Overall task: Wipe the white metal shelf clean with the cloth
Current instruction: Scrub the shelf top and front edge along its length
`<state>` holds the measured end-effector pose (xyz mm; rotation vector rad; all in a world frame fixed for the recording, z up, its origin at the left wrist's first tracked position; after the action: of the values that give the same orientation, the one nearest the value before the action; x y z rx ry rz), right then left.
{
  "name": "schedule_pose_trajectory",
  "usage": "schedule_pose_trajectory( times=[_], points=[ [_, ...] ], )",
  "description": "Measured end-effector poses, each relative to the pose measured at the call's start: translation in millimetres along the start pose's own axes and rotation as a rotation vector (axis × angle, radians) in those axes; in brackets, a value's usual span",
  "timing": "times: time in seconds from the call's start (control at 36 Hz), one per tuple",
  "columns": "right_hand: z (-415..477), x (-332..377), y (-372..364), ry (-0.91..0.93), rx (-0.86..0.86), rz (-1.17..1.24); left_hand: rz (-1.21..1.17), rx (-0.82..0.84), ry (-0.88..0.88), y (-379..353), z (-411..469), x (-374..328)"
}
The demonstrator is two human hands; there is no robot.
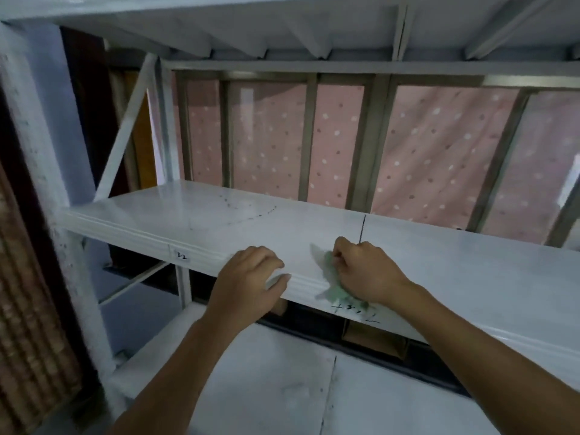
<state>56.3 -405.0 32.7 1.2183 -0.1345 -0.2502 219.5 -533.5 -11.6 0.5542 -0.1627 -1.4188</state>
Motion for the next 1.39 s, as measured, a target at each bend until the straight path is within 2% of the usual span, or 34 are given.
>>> schedule_pose_trajectory(
  times=[0.08,0.19,0.47,0.89,1.14,1.22,1.39],
  points=[
    [8.7,9.7,-3.0,-0.18,0.049,-0.035,-0.027,0.005,-0.04,11.2,2.3,30.9],
    [11.4,22.4,-5.0,-0.345,0.034,-0.131,-0.024,0.018,-0.057,27.4,1.0,69.0],
    [27.8,37.8,-13.5,-0.599,0.004,-0.187,-0.038,-0.063,0.006,58.7,-2.9,160.7],
    [99.7,81.1,-40.0,-0.531,-0.038,-0.163,-0.163,-0.083,-0.159,51.7,15.6,194.6],
    [143.9,123.1,-56.0,-0.338,-0.026,-0.064,-0.186,-0.018,-0.261,45.3,29.0,197.8],
    [139.2,113.8,-53.3,-0.402,0.007,-0.091,-0.216,0.019,-0.279,43.8,36.3,198.6],
    [123.3,55.3,-46.5,-0.679,0.122,-0.203,-0.304,0.039,-0.291,41.2,46.8,196.6]
  ],
)
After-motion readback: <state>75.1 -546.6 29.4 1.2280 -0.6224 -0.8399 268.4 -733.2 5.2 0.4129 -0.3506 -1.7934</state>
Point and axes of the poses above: each hand's wrist, its own z-axis towards the middle knuckle, its own y-axis out of the back of the hand, x = y × z, the point moved 5 cm from there along z, towards the middle knuckle, and after that the axes turned 10 degrees about y, right-handed, at the moved point
